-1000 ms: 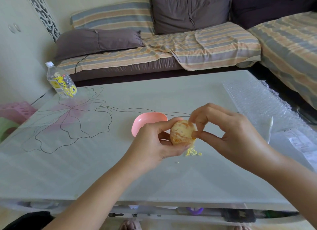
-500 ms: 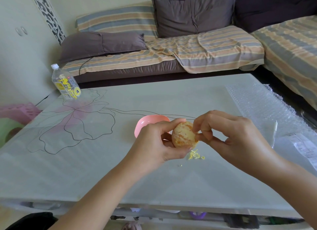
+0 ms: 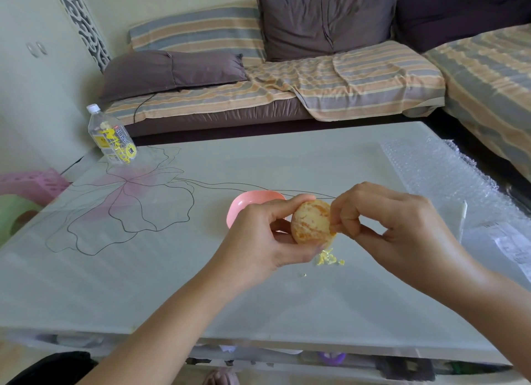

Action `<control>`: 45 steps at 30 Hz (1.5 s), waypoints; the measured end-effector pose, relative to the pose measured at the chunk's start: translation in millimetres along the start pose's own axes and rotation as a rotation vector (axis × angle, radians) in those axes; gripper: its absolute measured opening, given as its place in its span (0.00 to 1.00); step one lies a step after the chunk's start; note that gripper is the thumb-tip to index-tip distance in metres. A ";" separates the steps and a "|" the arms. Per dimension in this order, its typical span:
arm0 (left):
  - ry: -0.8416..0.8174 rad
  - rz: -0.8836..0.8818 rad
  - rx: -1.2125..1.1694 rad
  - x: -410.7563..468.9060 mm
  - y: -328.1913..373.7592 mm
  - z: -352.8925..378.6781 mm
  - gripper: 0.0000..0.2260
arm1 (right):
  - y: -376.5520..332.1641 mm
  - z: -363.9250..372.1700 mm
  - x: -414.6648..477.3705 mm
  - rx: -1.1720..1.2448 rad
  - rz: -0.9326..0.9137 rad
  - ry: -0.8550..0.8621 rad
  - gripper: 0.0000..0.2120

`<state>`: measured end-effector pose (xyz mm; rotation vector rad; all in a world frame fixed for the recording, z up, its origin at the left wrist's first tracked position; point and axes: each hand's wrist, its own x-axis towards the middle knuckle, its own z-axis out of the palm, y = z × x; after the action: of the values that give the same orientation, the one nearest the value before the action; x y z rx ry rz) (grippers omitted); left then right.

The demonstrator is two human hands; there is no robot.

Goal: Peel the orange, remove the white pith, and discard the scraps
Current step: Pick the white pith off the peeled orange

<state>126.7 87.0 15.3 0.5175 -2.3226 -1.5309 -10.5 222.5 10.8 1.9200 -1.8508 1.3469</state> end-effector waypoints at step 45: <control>0.081 0.183 -0.232 -2.9 -1.9 -3.8 0.26 | -7.0 -0.6 0.5 -0.140 -0.020 0.161 0.08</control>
<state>131.2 84.5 14.8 0.2934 -2.0349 -1.6298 -4.9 224.1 14.7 1.7051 -1.7927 1.2872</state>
